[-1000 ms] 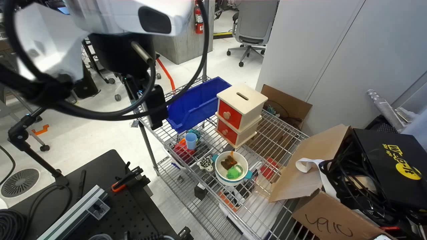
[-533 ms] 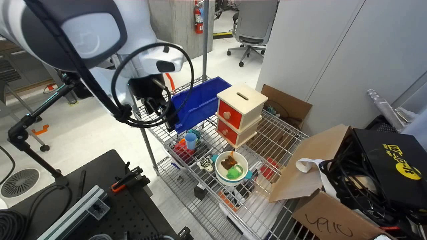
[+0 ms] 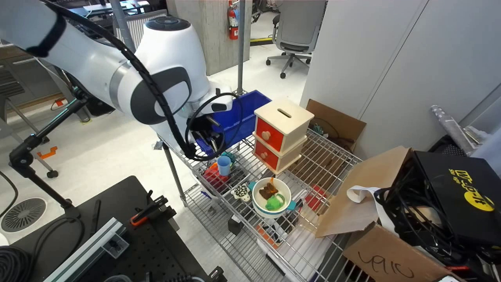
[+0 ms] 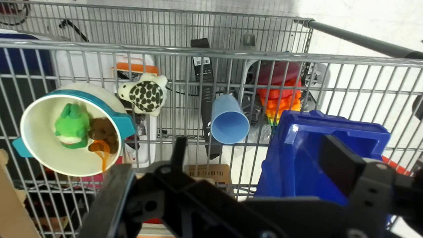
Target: Put the blue cup in the blue container
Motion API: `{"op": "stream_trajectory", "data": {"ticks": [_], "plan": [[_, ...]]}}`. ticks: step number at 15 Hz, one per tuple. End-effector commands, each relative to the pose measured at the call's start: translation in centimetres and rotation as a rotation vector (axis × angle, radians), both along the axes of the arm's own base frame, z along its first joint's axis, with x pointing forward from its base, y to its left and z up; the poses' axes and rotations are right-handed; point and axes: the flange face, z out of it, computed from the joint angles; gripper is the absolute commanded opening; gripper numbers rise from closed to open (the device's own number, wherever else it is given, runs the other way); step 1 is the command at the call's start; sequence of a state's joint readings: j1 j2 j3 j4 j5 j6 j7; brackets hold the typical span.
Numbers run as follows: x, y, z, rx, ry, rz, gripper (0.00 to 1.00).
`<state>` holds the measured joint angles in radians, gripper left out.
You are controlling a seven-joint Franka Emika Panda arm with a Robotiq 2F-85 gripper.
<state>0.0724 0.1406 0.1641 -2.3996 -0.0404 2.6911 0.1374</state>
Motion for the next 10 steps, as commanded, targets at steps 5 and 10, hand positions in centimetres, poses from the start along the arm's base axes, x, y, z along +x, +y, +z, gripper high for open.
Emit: {"op": "stream_trajectory", "data": {"ticks": [5, 10], "plan": [[6.9, 1.1, -4.3, 0.022, 0.026, 0.029, 1.0], [9.4, -0.1, -7.6, 0.007, 0.096, -0.008, 1.0]]}}
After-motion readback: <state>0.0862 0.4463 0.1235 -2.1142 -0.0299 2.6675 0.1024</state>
